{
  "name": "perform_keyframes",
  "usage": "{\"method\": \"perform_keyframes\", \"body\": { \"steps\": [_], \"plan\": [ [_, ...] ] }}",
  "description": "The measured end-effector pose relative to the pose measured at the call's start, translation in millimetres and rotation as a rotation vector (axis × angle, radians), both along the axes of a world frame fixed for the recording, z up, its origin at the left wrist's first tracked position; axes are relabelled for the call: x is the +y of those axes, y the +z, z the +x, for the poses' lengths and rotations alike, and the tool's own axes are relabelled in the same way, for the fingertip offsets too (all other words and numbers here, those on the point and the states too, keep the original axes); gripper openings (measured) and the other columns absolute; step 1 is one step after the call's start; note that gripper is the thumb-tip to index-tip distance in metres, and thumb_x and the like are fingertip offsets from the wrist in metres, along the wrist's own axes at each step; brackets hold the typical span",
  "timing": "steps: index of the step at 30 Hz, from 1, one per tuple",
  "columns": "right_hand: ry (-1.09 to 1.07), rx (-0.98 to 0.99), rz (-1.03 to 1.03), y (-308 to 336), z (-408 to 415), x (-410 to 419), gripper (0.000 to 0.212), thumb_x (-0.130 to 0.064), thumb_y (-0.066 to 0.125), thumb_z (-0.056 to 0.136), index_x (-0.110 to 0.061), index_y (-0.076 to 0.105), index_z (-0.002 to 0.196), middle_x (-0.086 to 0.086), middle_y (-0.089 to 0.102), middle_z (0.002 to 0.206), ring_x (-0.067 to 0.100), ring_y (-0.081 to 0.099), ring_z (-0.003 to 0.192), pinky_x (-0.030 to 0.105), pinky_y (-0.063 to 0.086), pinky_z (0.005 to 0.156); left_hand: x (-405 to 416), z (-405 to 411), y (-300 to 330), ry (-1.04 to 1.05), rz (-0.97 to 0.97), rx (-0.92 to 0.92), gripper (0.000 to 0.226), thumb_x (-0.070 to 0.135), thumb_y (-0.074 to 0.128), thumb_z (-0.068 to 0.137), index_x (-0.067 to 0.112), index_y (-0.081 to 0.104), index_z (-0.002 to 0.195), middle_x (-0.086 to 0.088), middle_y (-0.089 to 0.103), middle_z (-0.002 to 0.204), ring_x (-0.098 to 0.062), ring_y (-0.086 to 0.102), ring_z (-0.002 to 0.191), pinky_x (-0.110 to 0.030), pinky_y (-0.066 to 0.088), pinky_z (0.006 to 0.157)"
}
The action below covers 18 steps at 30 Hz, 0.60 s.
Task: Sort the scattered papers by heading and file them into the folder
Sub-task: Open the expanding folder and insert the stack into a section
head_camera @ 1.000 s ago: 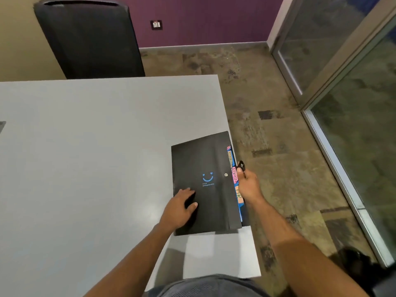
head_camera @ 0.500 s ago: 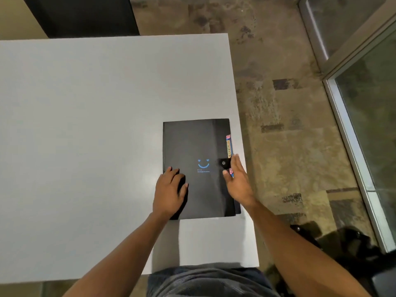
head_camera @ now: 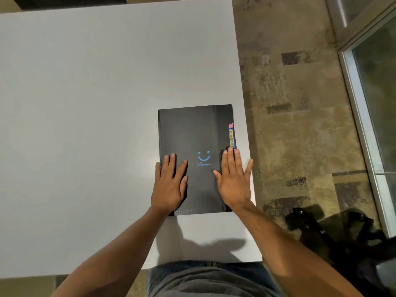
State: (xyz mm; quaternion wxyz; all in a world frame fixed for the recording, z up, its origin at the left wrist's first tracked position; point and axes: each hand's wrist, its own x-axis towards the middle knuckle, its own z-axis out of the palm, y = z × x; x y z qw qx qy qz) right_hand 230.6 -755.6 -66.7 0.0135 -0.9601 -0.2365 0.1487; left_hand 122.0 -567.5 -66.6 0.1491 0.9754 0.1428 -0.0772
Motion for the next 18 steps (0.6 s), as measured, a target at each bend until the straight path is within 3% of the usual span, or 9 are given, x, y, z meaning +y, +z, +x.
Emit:
{"method": "perform_keyframes", "body": {
  "steps": [5, 12, 18],
  "plan": [
    [0.024, -0.026, -0.011, -1, -5, 5, 0.061, -0.036, 0.023, 0.102, -0.002, 0.023, 0.154, 0.017, 0.018, 0.162, 0.03, 0.014, 0.151, 0.058, 0.01, 0.12, -3, 2, 0, -0.027, 0.083, 0.065, 0.056, 0.036, 0.026, 0.101, 0.019, 0.026, 0.154, -0.021, 0.015, 0.16, -0.037, 0.004, 0.149, -0.055, 0.006, 0.12],
    [0.041, -0.053, -0.023, 4, -2, 10, 0.061, -0.033, 0.024, 0.099, 0.001, 0.032, 0.149, 0.022, 0.031, 0.157, 0.033, 0.026, 0.148, 0.052, 0.01, 0.119, -1, 2, -2, -0.025, 0.076, 0.057, 0.057, 0.036, 0.026, 0.1, 0.02, 0.023, 0.154, -0.021, 0.012, 0.161, -0.035, 0.002, 0.15, -0.055, 0.008, 0.12],
    [0.057, -0.052, -0.065, 8, -3, 14, 0.061, -0.032, 0.023, 0.098, 0.002, 0.033, 0.148, 0.023, 0.032, 0.156, 0.035, 0.028, 0.147, 0.05, 0.002, 0.119, 0, 1, -4, -0.032, 0.077, 0.038, 0.056, 0.036, 0.027, 0.101, 0.02, 0.021, 0.155, -0.02, 0.011, 0.161, -0.034, 0.001, 0.15, -0.054, 0.007, 0.12]
  ]
}}
